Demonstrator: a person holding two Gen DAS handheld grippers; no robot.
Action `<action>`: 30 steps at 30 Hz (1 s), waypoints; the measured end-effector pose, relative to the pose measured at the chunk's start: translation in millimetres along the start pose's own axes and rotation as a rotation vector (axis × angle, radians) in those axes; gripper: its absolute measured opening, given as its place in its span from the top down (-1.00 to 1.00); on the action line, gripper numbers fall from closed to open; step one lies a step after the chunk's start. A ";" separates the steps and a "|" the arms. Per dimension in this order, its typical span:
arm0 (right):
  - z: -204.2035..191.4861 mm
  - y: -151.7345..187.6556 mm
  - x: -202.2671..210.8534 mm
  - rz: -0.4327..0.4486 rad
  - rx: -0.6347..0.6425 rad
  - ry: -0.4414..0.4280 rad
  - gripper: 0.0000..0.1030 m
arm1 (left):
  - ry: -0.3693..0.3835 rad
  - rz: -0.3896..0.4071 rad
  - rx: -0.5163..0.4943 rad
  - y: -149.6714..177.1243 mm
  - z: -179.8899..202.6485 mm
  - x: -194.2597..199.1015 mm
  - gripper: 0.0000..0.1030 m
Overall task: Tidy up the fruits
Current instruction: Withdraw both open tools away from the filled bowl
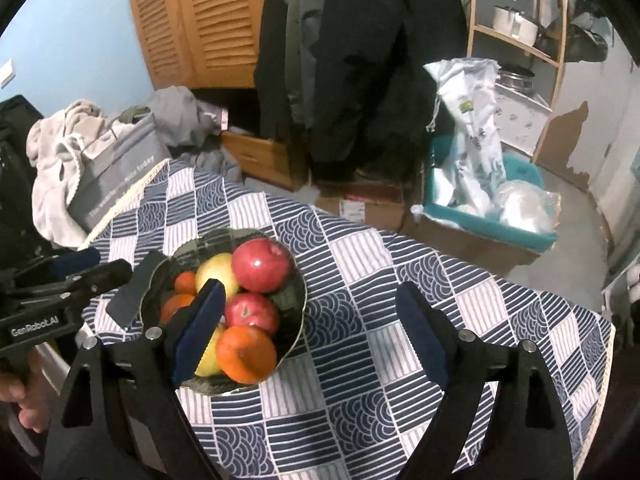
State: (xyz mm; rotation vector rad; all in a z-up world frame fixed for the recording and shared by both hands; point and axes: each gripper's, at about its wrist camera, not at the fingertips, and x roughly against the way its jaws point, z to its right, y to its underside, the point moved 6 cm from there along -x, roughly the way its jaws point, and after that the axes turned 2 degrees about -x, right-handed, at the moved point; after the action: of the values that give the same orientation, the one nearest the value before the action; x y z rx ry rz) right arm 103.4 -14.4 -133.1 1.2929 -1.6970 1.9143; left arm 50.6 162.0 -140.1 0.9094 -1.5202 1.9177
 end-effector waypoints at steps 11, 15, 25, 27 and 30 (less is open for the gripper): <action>15.5 -11.5 44.1 0.086 -0.044 0.016 -0.73 | -0.049 0.087 -0.066 -15.0 17.9 36.8 -0.58; 22.0 -13.6 60.4 0.119 -0.042 0.042 -0.73 | -0.049 0.132 -0.090 -20.7 26.7 51.2 -0.68; 45.1 -13.8 97.8 0.188 -0.056 0.108 -0.74 | -0.057 0.222 -0.107 -35.2 42.6 79.9 -0.81; 49.5 -14.0 103.9 0.197 -0.059 0.111 -0.74 | -0.061 0.242 -0.121 -36.7 47.1 86.0 -0.86; 57.8 -14.6 114.6 0.210 -0.063 0.125 -0.74 | -0.057 0.265 -0.133 -38.5 54.7 94.5 -0.93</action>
State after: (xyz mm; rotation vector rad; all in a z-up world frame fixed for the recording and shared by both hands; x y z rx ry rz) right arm 74.0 -101.5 -42.4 0.9847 -1.8756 1.9894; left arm 29.2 117.1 -35.6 0.7401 -1.8566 1.9544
